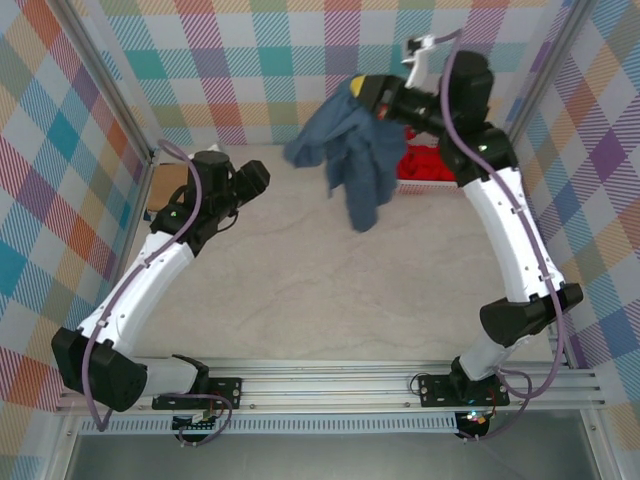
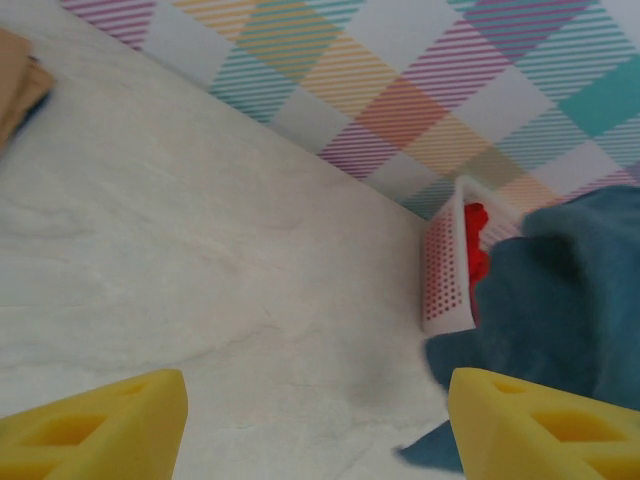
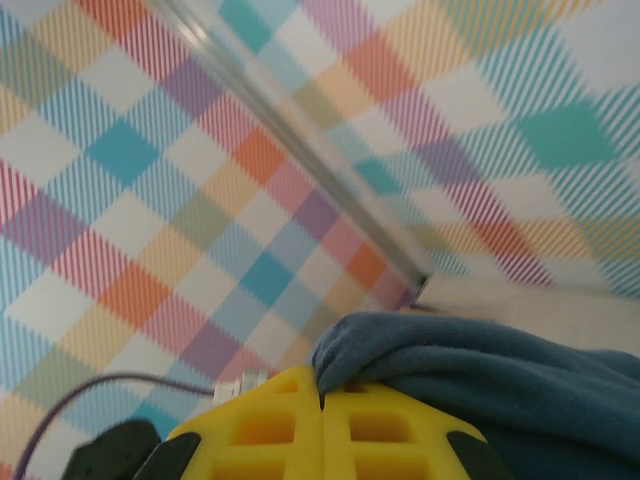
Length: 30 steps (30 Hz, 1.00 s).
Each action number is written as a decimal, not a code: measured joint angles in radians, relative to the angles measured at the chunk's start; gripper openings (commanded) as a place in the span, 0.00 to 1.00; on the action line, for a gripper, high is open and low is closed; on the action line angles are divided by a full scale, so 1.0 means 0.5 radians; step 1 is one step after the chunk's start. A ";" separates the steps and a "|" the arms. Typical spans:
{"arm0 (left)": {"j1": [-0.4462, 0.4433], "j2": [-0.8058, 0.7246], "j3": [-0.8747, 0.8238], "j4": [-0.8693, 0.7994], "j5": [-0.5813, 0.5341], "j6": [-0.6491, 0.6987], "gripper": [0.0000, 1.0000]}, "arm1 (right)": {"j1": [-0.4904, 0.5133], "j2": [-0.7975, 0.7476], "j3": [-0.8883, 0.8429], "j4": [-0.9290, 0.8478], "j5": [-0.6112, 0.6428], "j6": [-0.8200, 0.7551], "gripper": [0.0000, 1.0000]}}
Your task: Fold and stack the t-shirts
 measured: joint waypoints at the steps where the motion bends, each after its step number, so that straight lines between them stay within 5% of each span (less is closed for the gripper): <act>1: 0.000 -0.023 0.009 -0.050 -0.048 -0.001 0.69 | 0.046 -0.023 -0.095 0.027 0.002 0.005 0.00; 10: 0.000 -0.150 0.008 -0.459 -0.191 -0.068 0.56 | 0.147 -0.327 -1.741 0.130 0.170 0.105 0.00; 14: 0.000 -0.150 -0.248 -0.477 -0.008 -0.172 0.54 | 0.147 -0.323 -2.208 -0.040 0.237 0.099 0.30; 17: -0.008 -0.124 -0.481 -0.500 0.127 -0.281 0.56 | 0.147 -0.323 -2.345 -0.175 0.319 0.076 0.48; 25: -0.237 0.118 -0.682 -0.377 0.401 -0.453 0.59 | -0.065 -0.681 -2.495 -0.280 0.475 0.092 0.54; 30: -0.364 0.452 -0.677 -0.220 0.483 -0.513 0.56 | -0.133 -0.624 -2.496 -0.230 0.436 0.075 0.55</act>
